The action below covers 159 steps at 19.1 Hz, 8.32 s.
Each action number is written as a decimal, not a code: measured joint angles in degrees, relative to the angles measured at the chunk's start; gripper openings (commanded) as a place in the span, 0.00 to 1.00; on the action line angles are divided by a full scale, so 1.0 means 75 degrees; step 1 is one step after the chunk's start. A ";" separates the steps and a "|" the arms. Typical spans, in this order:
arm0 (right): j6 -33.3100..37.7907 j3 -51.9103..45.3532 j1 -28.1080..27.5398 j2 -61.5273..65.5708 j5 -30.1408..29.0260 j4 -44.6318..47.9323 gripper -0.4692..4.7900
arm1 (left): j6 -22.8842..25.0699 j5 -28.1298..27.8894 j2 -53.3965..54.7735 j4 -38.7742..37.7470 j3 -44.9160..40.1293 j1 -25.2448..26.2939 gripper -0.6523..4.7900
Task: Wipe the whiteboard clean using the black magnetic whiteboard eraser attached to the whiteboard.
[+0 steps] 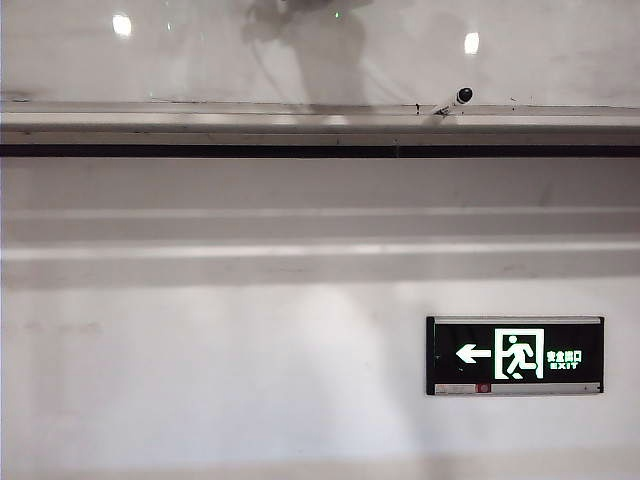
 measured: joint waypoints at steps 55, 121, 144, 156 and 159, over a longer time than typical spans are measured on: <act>-0.1568 -0.0026 -0.3077 -0.1851 0.0603 -0.5887 0.16 | 0.0000 0.0146 0.0061 0.0697 0.0003 0.0000 0.11; 0.0090 -0.0026 -0.1999 -0.5138 -0.0248 -0.6432 0.08 | 0.0000 0.0405 -0.0283 -0.0085 -0.0003 0.0003 0.11; 0.1399 -1.2622 -0.1976 -1.3694 -0.2200 -0.4435 0.08 | -0.0551 -0.0291 -0.7318 0.0341 -0.8480 0.0003 0.11; 0.2101 -1.4627 -0.1973 -1.6466 -0.1346 -0.4995 0.08 | -0.0694 -0.0286 -0.8049 0.1827 -1.0856 0.0003 0.11; 0.2107 -1.4627 -0.1976 -1.6457 -0.1335 -0.5158 0.08 | -0.0699 -0.0224 -0.8055 0.2337 -1.1319 0.0003 0.11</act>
